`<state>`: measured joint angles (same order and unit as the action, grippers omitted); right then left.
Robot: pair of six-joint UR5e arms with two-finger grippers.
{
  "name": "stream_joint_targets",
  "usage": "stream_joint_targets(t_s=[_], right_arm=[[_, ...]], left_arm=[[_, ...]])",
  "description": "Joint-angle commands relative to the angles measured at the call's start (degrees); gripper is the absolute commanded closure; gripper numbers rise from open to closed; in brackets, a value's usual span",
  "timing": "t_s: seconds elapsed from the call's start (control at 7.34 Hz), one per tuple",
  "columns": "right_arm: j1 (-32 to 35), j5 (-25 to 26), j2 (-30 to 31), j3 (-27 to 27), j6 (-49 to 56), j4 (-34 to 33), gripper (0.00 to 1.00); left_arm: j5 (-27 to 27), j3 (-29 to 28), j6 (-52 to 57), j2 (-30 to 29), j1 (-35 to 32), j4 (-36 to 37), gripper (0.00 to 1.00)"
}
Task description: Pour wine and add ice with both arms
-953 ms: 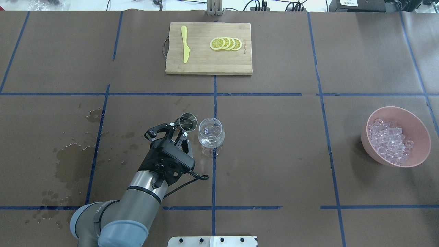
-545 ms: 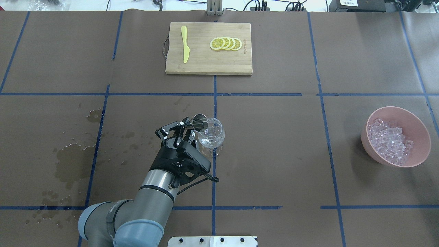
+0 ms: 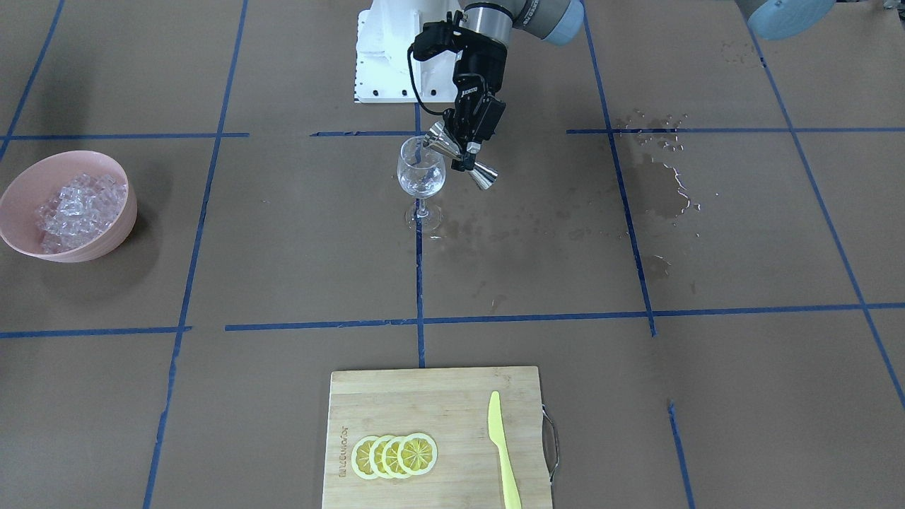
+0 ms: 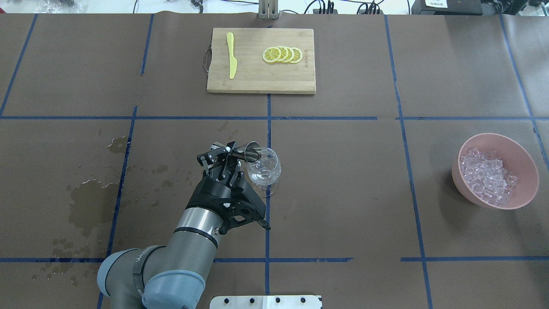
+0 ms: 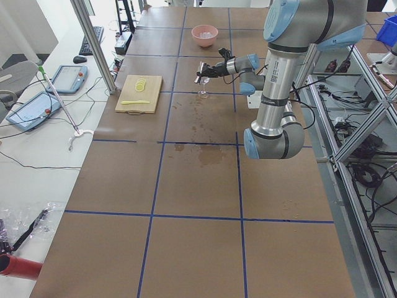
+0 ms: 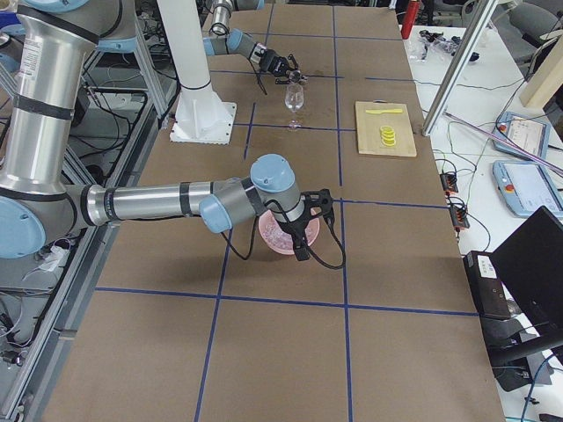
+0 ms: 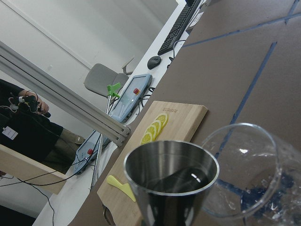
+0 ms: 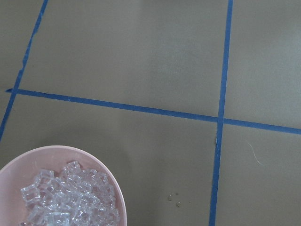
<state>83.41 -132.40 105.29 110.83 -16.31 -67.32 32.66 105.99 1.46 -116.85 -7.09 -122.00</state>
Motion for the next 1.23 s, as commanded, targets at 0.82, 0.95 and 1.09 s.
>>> stream_joint_targets(t_s=[0.82,0.95,1.09], right_arm=[[0.0,-0.05,0.0,-0.18,0.05,0.0,0.0],[0.0,-0.05,0.17,-0.27,0.05,0.0,0.0],[0.0,-0.05,0.18,-0.27,-0.04,0.0,0.0]], left_arm=[[-7.26,0.62,24.46,-0.66,-0.3,-0.08,1.0],[-8.04,0.53,26.91,-0.66,-0.3,-0.08,1.0],[-9.18,0.36,28.67,-0.66,-0.21,-0.08,1.0]])
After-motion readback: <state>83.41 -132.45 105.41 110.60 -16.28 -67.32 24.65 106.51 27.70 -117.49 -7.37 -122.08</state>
